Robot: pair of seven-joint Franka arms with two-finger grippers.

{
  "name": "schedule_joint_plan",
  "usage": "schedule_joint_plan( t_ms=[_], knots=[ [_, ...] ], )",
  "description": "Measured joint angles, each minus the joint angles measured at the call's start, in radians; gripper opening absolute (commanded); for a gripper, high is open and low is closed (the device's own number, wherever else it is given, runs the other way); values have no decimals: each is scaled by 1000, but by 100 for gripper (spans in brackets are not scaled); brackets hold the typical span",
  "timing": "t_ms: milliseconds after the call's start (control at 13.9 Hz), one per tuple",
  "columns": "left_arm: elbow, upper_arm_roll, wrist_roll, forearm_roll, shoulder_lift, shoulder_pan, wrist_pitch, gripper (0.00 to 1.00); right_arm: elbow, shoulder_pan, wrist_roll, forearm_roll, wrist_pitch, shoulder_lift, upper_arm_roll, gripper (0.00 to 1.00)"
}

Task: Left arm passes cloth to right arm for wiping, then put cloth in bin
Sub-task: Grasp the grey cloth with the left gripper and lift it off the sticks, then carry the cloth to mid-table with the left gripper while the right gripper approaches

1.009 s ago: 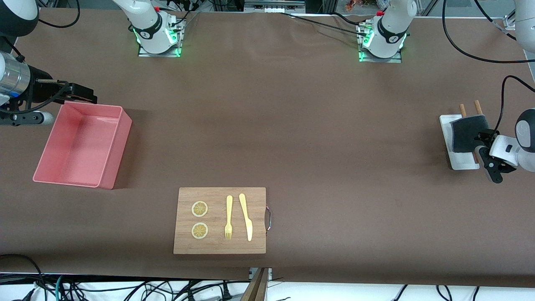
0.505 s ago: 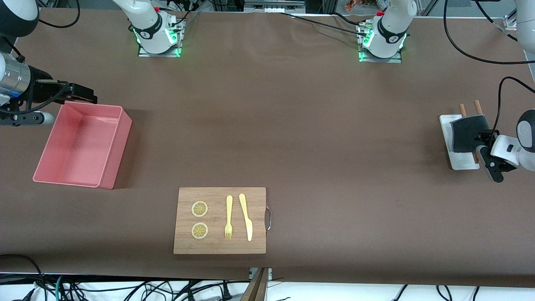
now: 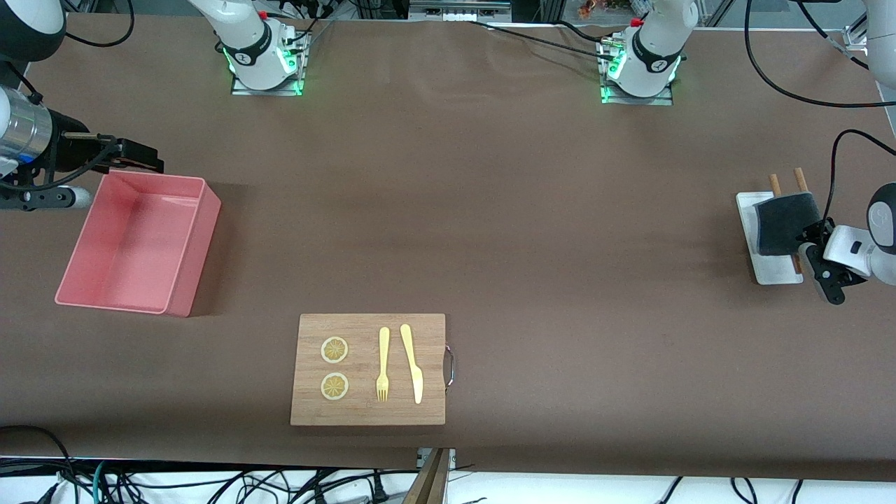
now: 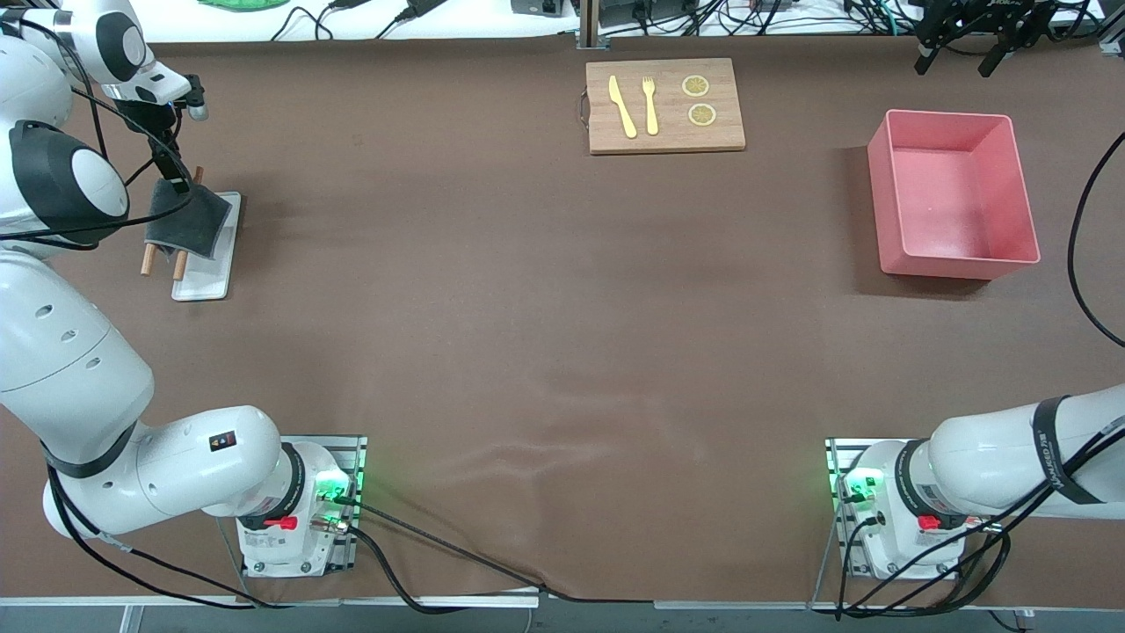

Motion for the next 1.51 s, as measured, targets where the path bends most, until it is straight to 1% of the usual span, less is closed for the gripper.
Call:
schedule_joint_plan(
  t_ms=[216,288,360,432,505,577,793,1081,1225,1297,1514],
  knots=[
    [-3,0,0,0,1,0,0,50,0,1,1,1,0,0,4,100],
    [-3,0,0,0,1,2,0,45,0,4,4,1,0,0,4,100],
    [-4,0,0,0,1,3,0,33,1,10,18,2,0,0,4,100],
    [-4,0,0,0,1,4,0,18,1,15,51,9,0,0,5,100],
    [-4,0,0,0,1,5,0,7,1,23,103,29,0,0,5,100],
    [-4,0,0,0,1,5,0,0,1,31,166,56,0,0,5,100],
    [-4,0,0,0,1,5,0,0,1,48,335,125,0,0,6,100],
    [-2,-4,0,0,0,4,-6,0,2,67,482,168,0,0,9,100],
    [18,-9,0,-4,-2,4,-61,0,2,67,504,179,0,0,9,100],
    [42,-12,-1,-17,-4,3,-104,0,2,69,510,185,0,0,9,100],
    [163,-20,-1,-41,-12,-25,-260,0,2,92,568,209,4,0,9,100]
  ],
)
